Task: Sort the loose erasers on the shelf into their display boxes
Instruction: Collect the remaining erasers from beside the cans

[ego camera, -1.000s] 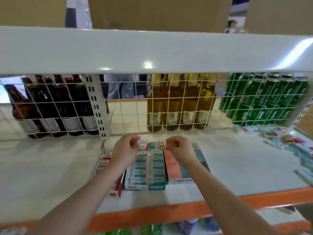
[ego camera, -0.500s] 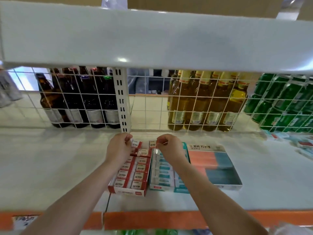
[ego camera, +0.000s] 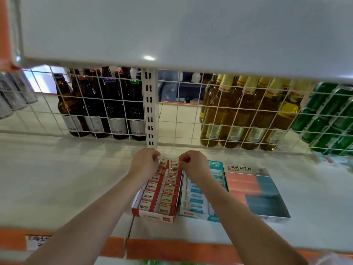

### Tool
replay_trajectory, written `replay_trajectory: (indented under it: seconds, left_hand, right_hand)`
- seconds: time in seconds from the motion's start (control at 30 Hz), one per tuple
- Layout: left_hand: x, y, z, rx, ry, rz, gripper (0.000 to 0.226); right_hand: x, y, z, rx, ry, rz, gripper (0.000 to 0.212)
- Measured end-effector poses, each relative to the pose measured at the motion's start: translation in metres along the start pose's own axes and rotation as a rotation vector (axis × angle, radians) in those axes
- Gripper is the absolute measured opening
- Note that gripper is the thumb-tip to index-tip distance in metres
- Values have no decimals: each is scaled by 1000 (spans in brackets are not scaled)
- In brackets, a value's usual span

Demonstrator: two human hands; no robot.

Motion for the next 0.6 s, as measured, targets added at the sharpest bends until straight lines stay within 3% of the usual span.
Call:
replay_trajectory:
  seconds: [0.3, 0.47, 0.6]
  left_hand:
    - [0, 7, 2, 83, 21, -94, 26]
    - [10, 28, 13, 261, -99, -160, 29]
    - [22, 29, 19, 282, -229, -226, 34]
  right_hand:
    - [10, 7, -5, -11, 2, 156, 20]
    - [13, -5, -6, -120, -8, 322, 20]
    - [24, -10, -7, -163, -81, 476, 25]
Point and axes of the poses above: each hand's wrist, its own z-axis away from the middle knuckle, its own x-axis out of the palm, y = z × x, the point moved 10 cm from there along -z, towards the middle knuckle, and after that the axes turned 1 degree about -y, right-handed, at the moved point
